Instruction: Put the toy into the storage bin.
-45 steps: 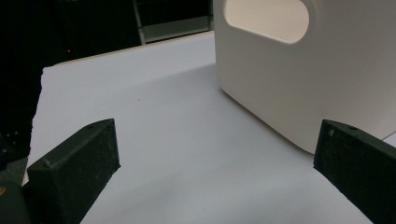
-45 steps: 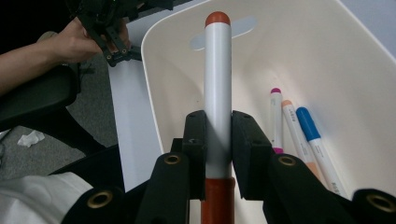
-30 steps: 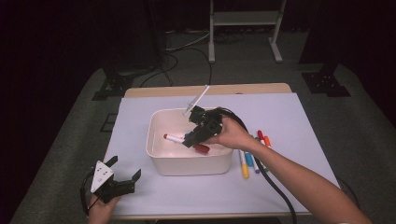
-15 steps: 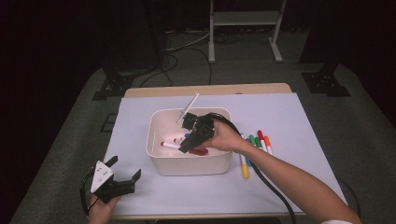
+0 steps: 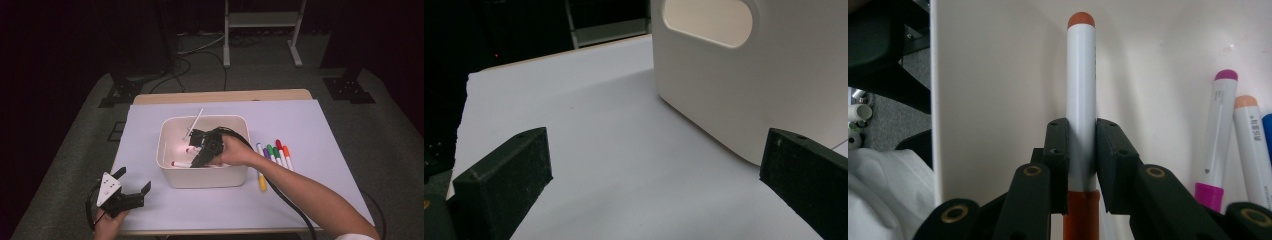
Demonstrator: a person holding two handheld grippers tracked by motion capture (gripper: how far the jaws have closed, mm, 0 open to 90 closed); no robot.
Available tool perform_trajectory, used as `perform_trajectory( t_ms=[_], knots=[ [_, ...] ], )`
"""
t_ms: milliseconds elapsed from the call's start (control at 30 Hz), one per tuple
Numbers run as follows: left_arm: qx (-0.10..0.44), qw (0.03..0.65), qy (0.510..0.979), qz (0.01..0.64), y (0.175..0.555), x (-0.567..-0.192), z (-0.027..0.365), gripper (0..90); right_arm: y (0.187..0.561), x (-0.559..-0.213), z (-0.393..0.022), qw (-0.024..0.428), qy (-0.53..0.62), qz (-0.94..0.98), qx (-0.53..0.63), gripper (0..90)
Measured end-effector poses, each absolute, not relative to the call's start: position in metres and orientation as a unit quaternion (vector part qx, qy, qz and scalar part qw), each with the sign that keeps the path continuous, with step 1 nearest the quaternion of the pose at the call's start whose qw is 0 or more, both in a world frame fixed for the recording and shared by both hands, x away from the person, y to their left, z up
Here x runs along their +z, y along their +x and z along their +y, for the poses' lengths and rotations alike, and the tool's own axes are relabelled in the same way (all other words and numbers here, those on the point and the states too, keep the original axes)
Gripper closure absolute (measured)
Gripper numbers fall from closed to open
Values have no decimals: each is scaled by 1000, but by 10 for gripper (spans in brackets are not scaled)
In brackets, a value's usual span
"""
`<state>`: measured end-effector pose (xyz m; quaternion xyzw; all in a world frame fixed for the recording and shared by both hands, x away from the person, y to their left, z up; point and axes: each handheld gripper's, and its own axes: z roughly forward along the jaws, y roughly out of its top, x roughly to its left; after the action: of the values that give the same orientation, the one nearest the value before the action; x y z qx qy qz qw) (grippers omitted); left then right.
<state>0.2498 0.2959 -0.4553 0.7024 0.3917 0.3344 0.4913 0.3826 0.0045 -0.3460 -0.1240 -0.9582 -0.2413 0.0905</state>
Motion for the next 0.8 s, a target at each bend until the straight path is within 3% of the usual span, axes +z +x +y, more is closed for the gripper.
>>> perform_trajectory(
  t_ms=[467, 800],
  knots=[
    [334, 490, 703, 392, 250, -455, 296, 0, 385, -349, 3, 82, -135, -962, -223, 707],
    [336, 489, 704, 391, 250, -455, 296, 0, 385, -312, -33, 52, -152, -946, -283, 674]
  ],
)
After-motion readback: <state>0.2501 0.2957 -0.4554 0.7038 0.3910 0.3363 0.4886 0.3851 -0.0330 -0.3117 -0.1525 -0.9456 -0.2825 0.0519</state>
